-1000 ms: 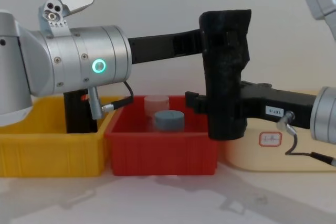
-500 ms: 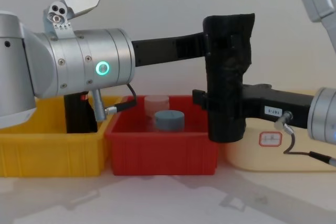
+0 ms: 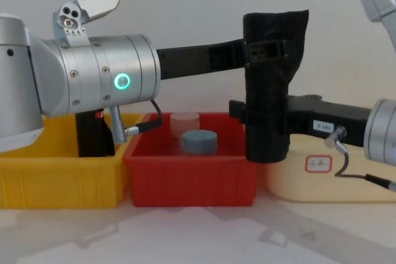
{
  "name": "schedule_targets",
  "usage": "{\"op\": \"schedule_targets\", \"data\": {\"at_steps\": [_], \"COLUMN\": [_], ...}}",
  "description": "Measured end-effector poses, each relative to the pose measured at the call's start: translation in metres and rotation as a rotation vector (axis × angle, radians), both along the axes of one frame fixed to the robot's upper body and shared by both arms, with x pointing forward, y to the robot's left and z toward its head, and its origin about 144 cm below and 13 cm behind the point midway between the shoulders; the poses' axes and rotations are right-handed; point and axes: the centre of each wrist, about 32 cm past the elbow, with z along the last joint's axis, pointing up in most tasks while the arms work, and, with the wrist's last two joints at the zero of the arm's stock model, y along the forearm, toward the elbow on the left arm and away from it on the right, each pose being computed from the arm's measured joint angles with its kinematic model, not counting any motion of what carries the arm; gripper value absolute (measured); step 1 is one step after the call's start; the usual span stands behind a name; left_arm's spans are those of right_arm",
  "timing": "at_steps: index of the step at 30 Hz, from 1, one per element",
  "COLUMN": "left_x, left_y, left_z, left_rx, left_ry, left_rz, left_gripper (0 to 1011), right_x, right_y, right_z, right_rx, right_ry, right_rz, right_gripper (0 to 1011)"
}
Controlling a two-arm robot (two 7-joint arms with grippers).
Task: Pick up the garbage bag with the one hand and transfer it to the other hand.
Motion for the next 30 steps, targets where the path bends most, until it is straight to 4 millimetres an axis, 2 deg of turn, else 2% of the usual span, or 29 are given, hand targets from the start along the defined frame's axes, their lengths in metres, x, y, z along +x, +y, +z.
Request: {"op": "schedule_targets", "data": {"at_steps": [4,30], "left_x": [-0.002,-0.030], "left_y": [0.002,0.038], "left_z": [0.000,0.002], "left_rx": [0.000,-0.119], "left_ry": [0.000,-0.045], "left_rz": [0.009,0.178], "left_gripper": [1001,1002], "right_x": [0.001,0.040], "right_y": [-0.001,-0.010], "right_z": [0.003,0.022], "right_rx": [0.009,-0.005], "right_ry": [-0.005,-0.019], "right_rz": [-0.004,-0.101], "right_gripper": [514,514]}}
